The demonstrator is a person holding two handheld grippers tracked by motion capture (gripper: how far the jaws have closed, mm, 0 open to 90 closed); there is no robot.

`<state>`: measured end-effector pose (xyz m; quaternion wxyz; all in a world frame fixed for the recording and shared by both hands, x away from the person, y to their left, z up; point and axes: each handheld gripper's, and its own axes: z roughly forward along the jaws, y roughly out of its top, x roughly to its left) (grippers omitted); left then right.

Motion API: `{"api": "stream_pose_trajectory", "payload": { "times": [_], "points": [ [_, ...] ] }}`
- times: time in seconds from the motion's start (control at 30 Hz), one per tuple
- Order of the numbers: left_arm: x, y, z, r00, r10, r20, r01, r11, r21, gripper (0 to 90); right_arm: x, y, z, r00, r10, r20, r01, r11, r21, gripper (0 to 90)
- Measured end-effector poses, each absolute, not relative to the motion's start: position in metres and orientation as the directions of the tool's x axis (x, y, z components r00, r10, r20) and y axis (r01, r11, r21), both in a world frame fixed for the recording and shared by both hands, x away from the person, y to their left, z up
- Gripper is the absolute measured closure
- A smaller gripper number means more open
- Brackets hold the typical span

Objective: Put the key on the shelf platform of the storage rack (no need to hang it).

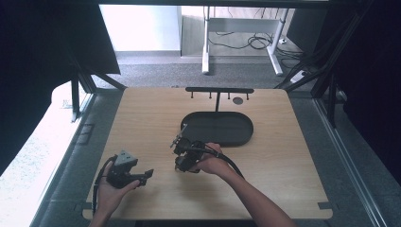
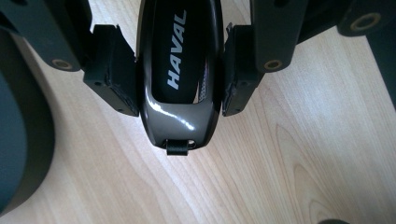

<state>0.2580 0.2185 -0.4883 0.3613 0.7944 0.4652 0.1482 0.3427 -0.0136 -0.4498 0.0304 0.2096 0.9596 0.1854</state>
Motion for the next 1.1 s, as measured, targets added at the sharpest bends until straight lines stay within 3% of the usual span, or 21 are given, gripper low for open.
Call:
{"api": "stream_pose_trajectory", "payload": {
  "times": [1.1],
  "points": [
    [0.259,0.218,-0.489,0.529,0.843,-0.094,0.631,-0.317,0.708,24.2,0.369,-0.05,-0.403,-0.877,0.479,-0.028,0.416,0.789,0.453,49.7]
  ]
}}
